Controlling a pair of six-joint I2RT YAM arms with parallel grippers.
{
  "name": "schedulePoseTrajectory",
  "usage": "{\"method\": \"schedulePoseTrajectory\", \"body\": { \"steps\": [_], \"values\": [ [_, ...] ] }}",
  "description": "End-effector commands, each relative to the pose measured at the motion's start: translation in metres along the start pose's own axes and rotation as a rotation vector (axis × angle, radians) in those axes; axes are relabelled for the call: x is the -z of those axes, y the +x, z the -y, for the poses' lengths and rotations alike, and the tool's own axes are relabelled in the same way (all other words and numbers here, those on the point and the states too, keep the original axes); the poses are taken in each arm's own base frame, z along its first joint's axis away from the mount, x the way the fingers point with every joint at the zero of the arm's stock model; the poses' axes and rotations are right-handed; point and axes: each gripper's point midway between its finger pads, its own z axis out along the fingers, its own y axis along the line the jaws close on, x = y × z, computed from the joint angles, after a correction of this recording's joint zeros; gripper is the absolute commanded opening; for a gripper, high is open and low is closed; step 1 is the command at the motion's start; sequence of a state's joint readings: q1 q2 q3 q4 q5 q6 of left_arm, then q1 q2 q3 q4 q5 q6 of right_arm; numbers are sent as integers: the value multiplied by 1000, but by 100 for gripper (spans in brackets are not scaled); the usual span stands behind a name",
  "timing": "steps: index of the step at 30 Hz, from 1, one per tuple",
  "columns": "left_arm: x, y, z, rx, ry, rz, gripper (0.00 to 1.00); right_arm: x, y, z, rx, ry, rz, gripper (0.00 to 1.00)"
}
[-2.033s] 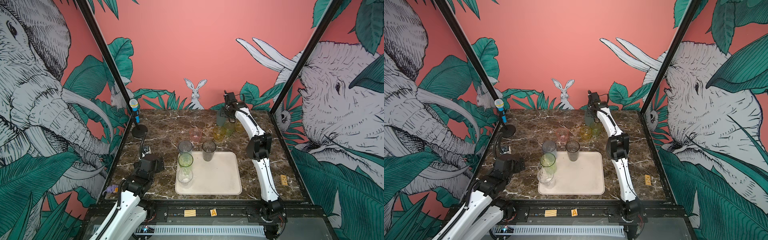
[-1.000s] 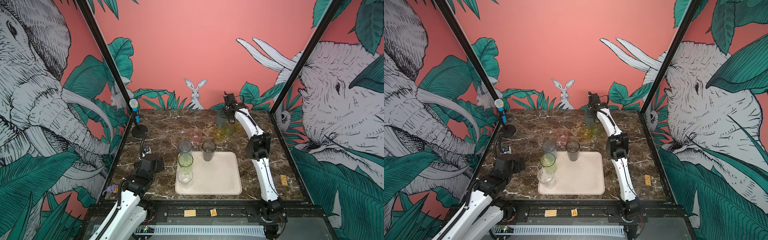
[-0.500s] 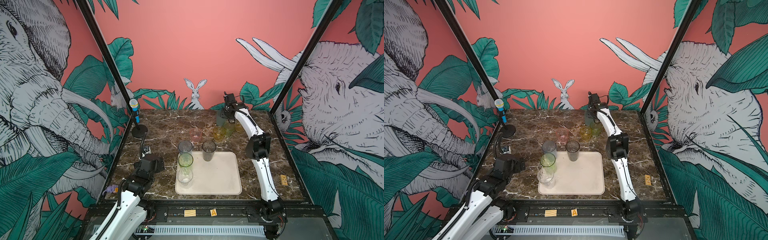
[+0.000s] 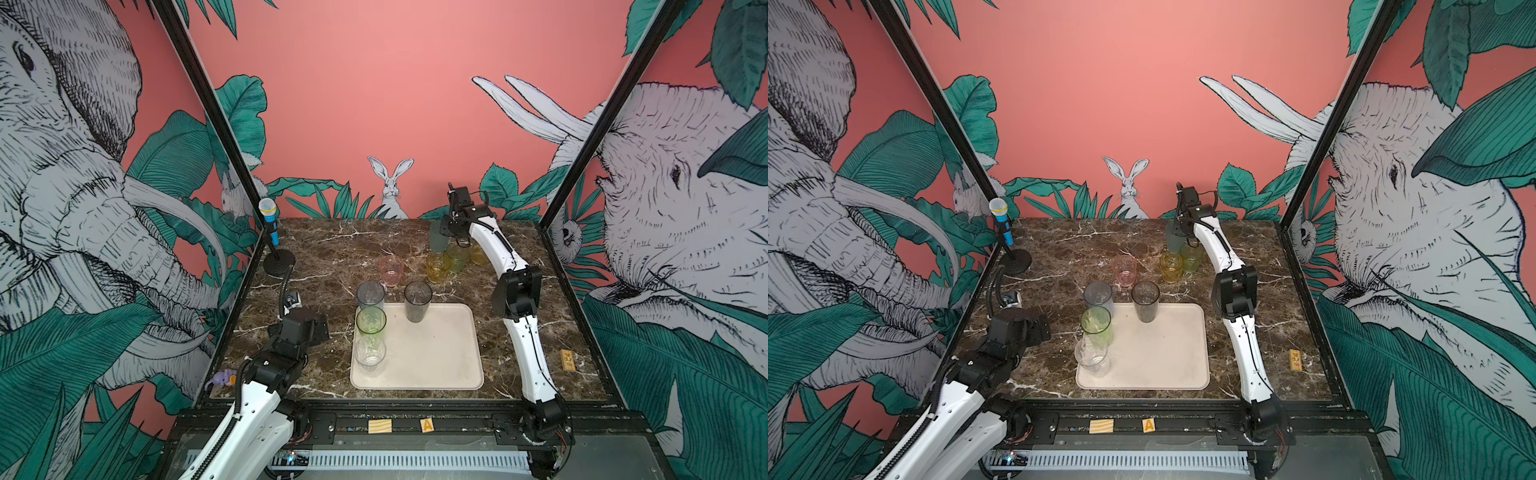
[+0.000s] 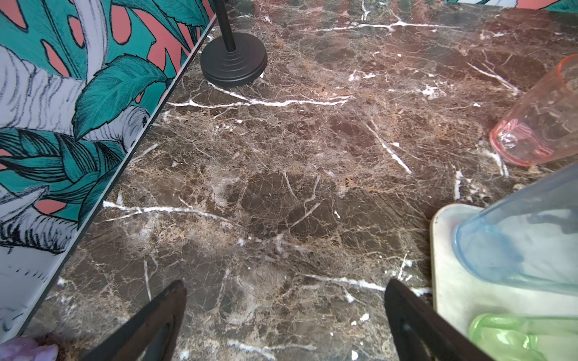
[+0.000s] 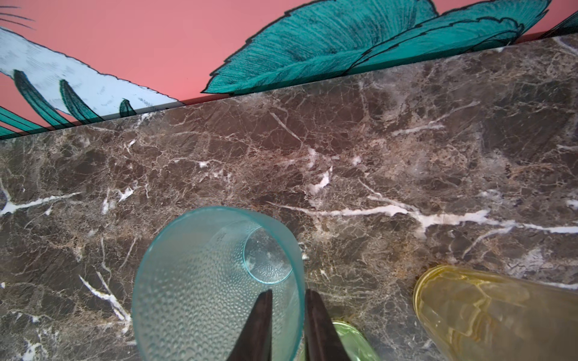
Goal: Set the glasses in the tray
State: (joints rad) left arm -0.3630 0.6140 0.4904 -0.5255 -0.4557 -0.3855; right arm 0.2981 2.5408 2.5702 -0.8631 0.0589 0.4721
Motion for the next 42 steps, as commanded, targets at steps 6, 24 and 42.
{"method": "schedulePoseTrajectory", "body": {
  "steps": [6,24,42],
  "values": [
    [5,-7,-1,27,3,19,100,-14,8,4,-16,7,-20,22],
    [4,-6,-1,33,4,15,100,-11,7,-2,-10,-28,-22,4],
    [5,-6,-1,35,6,19,99,61,-16,-22,34,-108,42,0]
  ]
}}
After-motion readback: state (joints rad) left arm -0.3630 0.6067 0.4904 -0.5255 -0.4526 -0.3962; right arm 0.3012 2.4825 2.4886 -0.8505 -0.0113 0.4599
